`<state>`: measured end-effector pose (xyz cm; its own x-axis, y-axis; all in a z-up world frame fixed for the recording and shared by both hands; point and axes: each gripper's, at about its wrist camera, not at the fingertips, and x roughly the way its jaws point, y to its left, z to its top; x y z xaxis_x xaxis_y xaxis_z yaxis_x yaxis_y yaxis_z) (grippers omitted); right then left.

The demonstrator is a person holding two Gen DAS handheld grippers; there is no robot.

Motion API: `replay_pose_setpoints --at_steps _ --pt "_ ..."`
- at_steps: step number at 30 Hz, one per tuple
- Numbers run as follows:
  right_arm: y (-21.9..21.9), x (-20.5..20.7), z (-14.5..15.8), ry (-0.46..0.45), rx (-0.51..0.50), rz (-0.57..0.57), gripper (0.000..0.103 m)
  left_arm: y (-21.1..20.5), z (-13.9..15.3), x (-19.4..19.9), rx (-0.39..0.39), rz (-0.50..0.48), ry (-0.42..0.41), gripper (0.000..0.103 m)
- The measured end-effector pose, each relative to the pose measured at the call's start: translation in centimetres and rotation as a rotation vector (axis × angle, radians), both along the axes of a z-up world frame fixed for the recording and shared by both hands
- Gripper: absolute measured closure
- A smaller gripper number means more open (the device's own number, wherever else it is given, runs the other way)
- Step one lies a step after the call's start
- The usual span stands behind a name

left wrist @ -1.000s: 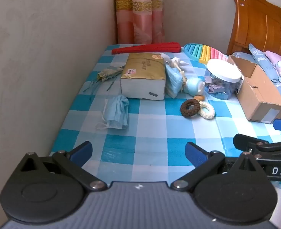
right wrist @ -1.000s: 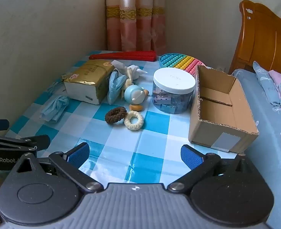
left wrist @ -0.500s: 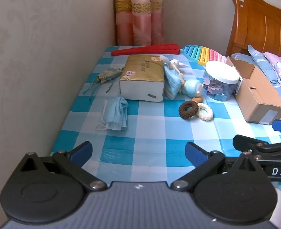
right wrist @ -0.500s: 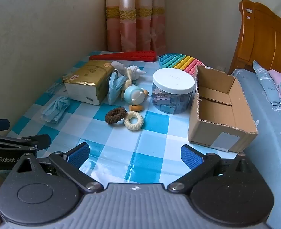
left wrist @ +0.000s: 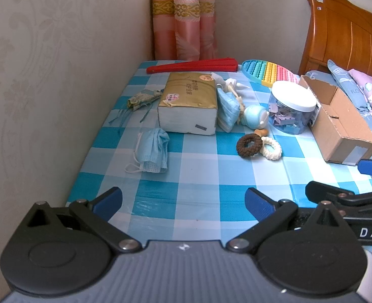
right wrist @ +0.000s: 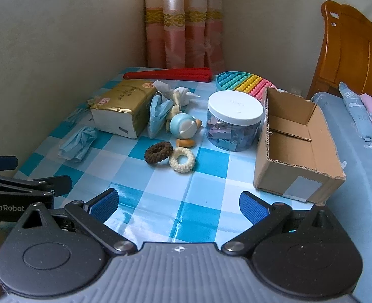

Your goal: Organize soft objects

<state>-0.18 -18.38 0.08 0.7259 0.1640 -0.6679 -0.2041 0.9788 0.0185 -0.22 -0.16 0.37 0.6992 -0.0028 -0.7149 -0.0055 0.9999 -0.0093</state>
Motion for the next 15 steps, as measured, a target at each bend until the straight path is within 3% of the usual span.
replay_pose_setpoints --at_steps 15 --pt "-0.06 0.03 0.10 -0.008 -0.002 0.004 0.000 -0.05 -0.03 0.16 -0.001 -0.001 0.000 0.001"
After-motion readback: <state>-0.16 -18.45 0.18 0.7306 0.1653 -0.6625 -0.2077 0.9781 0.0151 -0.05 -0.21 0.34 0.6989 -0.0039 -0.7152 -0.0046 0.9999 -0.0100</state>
